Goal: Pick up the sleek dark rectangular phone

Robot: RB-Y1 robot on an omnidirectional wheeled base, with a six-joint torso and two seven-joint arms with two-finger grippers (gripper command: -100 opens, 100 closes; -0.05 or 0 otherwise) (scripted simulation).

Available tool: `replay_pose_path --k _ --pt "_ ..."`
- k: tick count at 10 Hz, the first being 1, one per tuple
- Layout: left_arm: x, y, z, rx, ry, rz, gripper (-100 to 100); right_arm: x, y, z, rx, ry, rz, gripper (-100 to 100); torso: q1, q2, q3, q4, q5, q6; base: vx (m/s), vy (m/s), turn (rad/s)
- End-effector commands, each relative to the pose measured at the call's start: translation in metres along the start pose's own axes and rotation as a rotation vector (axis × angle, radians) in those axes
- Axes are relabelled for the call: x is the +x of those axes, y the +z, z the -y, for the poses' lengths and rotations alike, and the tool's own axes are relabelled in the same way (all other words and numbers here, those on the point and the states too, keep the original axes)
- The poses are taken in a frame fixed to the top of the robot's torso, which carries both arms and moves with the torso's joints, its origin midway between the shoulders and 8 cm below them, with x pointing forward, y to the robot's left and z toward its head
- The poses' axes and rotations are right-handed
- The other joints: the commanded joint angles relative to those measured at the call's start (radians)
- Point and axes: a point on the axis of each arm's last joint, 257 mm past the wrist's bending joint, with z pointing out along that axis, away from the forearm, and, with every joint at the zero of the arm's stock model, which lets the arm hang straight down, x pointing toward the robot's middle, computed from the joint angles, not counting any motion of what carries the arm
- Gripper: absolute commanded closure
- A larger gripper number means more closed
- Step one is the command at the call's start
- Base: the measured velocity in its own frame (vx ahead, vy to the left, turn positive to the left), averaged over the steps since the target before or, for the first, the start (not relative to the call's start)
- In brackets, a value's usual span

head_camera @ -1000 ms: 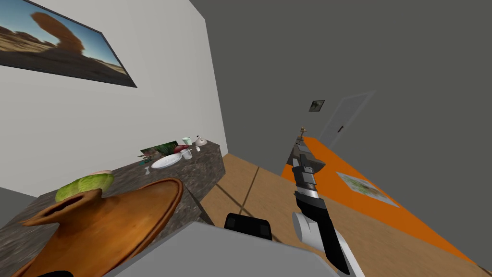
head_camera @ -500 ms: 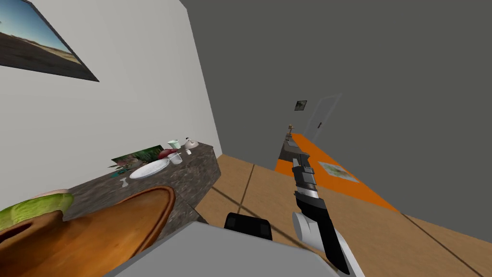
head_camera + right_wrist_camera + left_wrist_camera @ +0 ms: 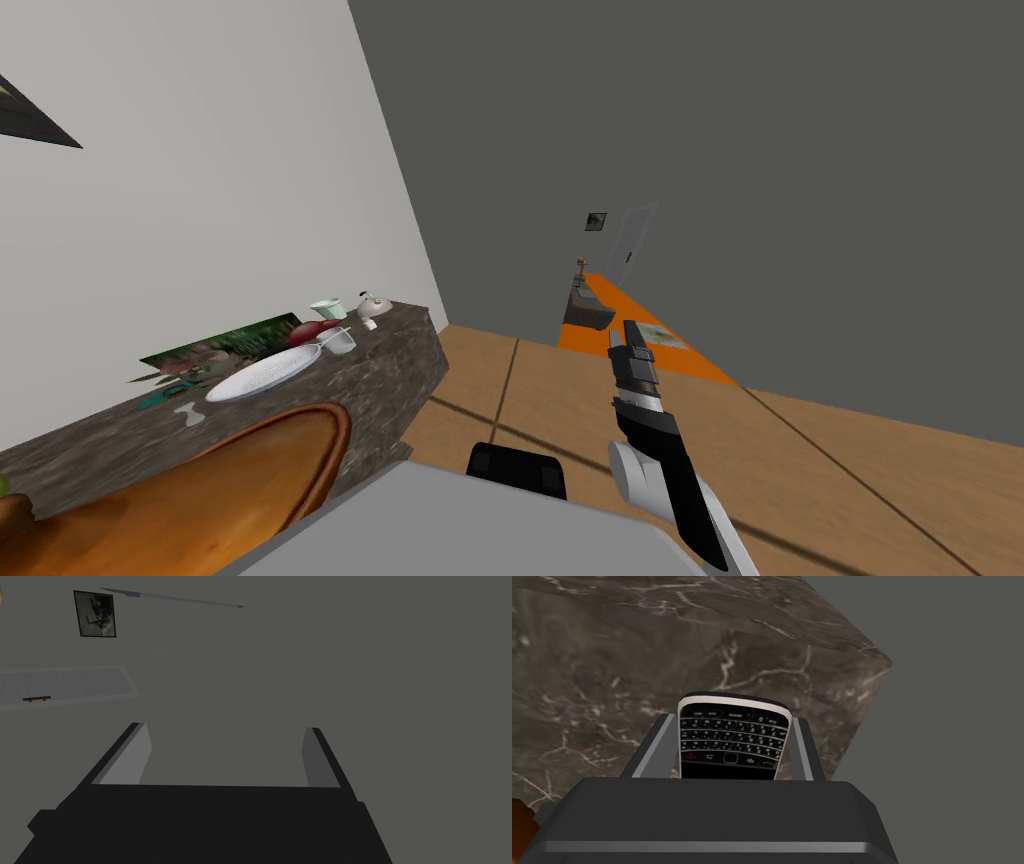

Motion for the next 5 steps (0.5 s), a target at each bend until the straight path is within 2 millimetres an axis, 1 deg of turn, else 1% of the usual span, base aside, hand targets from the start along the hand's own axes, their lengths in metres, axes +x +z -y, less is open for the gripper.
replay_pose_path --k 1,2,3,4,5 --pt "0.019 -0.004 -0.009 -0.004 -0.05 0.012 100 0.0 0.0 0.0 0.0 0.0 0.0 0 0.0 0.0 0.0 0.0 0.0 0.0 -0.095 0.045 -0.317" --pt "0.029 -0.007 -0.011 -0.003 -0.079 0.022 100 0.0 0.0 0.0 0.0 0.0 0.0 0 0.002 0.001 0.0 0.0 0.0 0.0 -0.118 0.039 -0.344" --pt "0.036 -0.009 -0.011 -0.003 -0.087 0.012 100 0.0 0.0 0.0 0.0 0.0 0.0 0 0.002 0.002 0.001 0.0 0.0 0.0 -0.079 0.028 -0.111" --pt "0.029 -0.006 -0.009 -0.001 -0.077 0.014 100 0.0 0.0 0.0 0.0 0.0 0.0 0 0.002 0.001 0.001 0.0 0.0 -0.002 -0.025 0.01 0.004" --pt "0.03 -0.007 -0.009 -0.003 -0.078 0.014 0 0.0 0.0 0.0 0.0 0.0 0.0 0 0.001 -0.002 -0.001 0.0 0.0 -0.002 -0.006 0.002 0.001"
